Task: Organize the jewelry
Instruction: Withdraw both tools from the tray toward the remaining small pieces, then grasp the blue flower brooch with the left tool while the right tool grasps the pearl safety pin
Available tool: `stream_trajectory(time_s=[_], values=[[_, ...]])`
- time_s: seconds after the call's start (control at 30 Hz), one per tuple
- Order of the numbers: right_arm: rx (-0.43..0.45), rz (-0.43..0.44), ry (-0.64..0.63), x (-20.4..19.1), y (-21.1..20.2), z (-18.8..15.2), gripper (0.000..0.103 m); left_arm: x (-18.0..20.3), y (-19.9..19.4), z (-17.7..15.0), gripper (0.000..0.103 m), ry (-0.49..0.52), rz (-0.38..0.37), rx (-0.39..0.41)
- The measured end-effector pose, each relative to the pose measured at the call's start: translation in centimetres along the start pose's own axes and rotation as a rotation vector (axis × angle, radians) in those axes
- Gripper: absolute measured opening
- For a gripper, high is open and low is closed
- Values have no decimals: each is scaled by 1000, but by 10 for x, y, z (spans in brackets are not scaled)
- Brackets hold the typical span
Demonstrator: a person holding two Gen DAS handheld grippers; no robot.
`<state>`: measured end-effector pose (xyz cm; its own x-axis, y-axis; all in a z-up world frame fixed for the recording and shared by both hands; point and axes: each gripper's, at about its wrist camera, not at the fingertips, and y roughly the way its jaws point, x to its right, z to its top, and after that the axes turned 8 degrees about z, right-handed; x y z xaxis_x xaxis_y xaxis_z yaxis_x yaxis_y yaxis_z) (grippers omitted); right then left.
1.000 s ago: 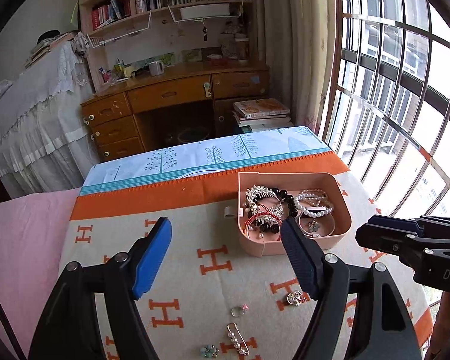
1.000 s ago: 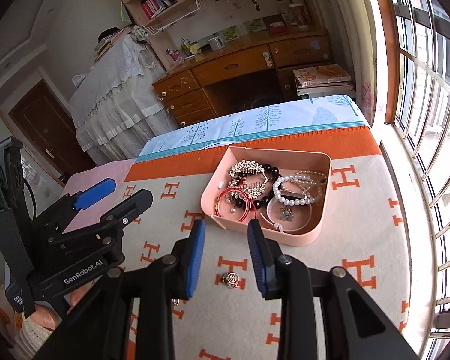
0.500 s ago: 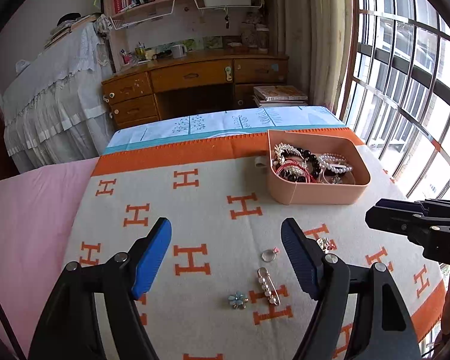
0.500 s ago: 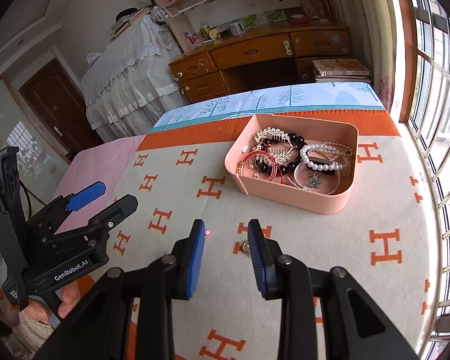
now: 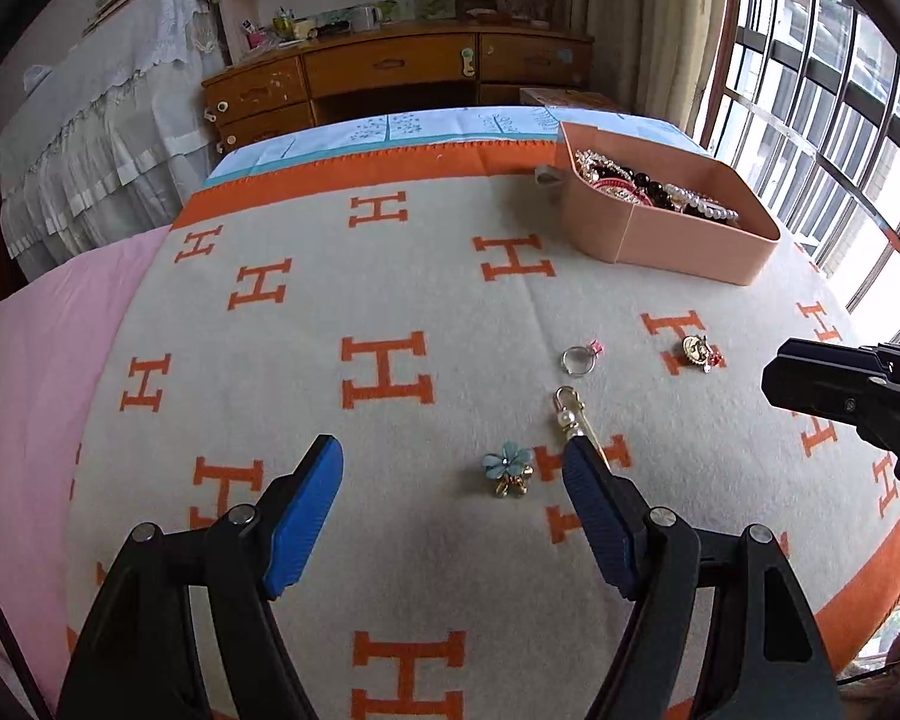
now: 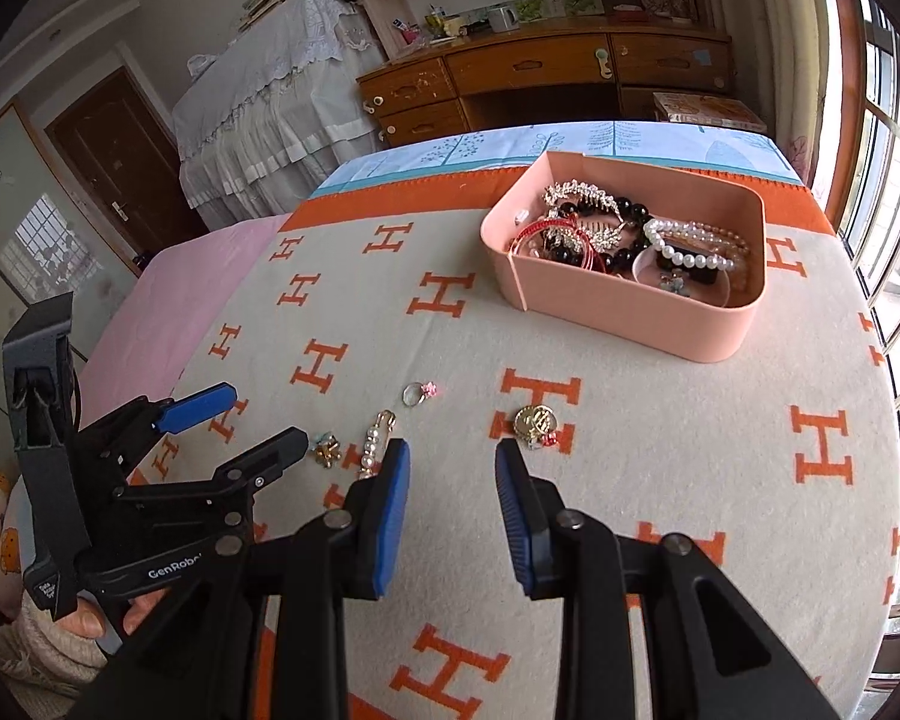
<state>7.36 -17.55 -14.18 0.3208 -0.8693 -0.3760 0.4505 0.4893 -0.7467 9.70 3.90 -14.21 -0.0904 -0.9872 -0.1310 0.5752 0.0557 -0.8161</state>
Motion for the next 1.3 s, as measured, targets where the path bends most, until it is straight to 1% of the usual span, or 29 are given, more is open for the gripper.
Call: stream_trajectory(time_s=[0.17, 0.23, 0.4, 0.47, 0.57, 0.67, 0.7, 0.77, 0.87, 0.9, 0.93, 1.03, 1.27, 1.3], values=[[-45, -5, -18, -1, 15, -15, 30, -2, 17, -11, 74, -31, -18, -43], [-62, -9, -25, -3, 20, -19, 30, -1, 19, -14, 70, -30, -22, -42], [-83, -5, -53, -11, 28, -21, 30, -2, 22, -15, 54, -55, -55, -39], [-86, -8, -71, -16, 30, -21, 30, -4, 22, -14, 53, -66, -64, -35], [-94, -14, -100, -24, 35, -20, 30, -4, 23, -13, 48, -77, -79, -27], [-106, -18, -123, -31, 41, -19, 30, -2, 23, -13, 38, -75, -88, -15], [-110, -19, -130, -34, 43, -19, 30, -1, 23, -13, 29, -73, -93, -8], [-117, -22, -144, -38, 46, -19, 30, 0, 22, -13, 15, -66, -124, 0], [-125, -29, -159, -43, 50, -18, 30, -2, 22, -15, 15, -77, -128, 9], [-126, -32, -164, -45, 52, -16, 30, -4, 22, -15, 14, -87, -128, 10], [-127, -35, -170, -47, 54, -15, 30, -8, 21, -16, 12, -100, -126, 10], [-132, -50, -194, -54, 62, -11, 30, -19, 21, -15, 12, -134, -124, 8], [-160, -130, -259, -66, 94, -3, 30, -39, 12, -11, 12, -175, -113, 39], [-145, -149, -279, -69, 95, -3, 30, -41, 11, -10, 12, -178, -113, 45]])
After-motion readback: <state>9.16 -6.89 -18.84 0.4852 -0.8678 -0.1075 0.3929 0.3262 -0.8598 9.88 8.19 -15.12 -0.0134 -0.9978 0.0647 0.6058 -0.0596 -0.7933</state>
